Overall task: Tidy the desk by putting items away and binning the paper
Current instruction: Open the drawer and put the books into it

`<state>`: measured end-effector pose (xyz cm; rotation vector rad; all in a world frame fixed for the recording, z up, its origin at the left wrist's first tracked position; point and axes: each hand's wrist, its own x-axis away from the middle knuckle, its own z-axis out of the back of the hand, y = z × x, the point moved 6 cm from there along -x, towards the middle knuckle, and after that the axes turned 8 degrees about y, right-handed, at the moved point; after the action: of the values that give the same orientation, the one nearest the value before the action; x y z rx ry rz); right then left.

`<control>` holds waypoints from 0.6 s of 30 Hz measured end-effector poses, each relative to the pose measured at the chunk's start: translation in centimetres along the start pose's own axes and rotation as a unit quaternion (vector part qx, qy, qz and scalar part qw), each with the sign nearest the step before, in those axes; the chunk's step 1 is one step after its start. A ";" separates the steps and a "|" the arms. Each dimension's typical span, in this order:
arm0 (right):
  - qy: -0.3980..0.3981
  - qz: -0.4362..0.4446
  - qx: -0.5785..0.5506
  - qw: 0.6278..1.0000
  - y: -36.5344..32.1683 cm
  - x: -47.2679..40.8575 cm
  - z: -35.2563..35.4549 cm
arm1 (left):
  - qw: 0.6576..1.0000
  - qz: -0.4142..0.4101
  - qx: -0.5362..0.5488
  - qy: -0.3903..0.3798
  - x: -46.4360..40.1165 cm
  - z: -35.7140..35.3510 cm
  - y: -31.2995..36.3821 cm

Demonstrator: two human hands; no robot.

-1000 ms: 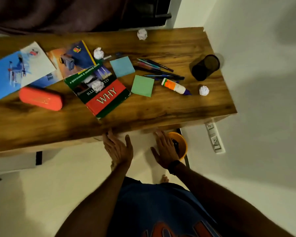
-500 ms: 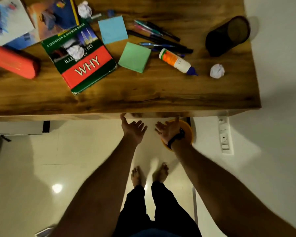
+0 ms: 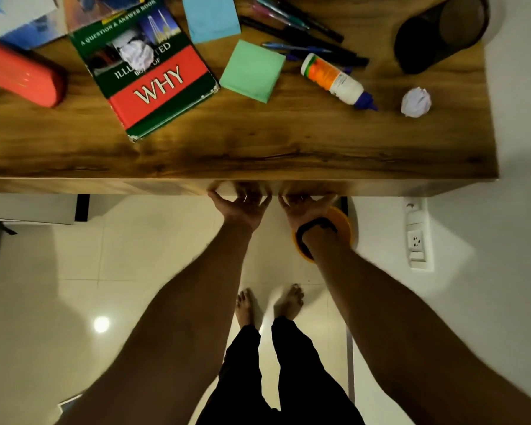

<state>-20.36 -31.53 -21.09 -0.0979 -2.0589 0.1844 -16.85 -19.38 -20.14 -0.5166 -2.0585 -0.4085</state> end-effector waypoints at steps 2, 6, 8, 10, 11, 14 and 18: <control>0.006 0.003 0.006 1.000 0.2 0.0 -0.1 | 1.000 0.006 -0.005 0.002 0.2 -0.1 0.1; 0.031 0.011 0.010 0.999 0.7 -0.4 0.6 | 0.998 -0.013 -0.031 0.053 0.3 0.4 0.1; 0.042 0.016 -0.001 0.999 1.2 0.3 1.3 | 0.997 -0.021 -0.027 0.073 0.5 1.5 -0.2; 0.056 0.027 -0.002 0.998 1.6 1.2 2.6 | 0.996 -0.027 -0.020 0.084 1.1 2.8 -0.5; 0.065 0.031 0.008 0.997 1.8 1.6 3.5 | 0.995 -0.028 -0.018 0.091 1.7 3.5 -0.6; 0.111 0.035 0.047 0.992 2.4 2.9 6.6 | 0.994 -0.017 0.001 0.112 3.4 5.5 -0.9; 0.177 0.053 0.137 0.973 2.3 5.7 9.9 | 0.979 -0.036 -0.006 0.200 6.6 8.3 0.3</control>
<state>-31.79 -29.29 -21.17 -0.0649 -1.6576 0.4815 -25.80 -13.88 -18.61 -0.3352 -1.6896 -0.5220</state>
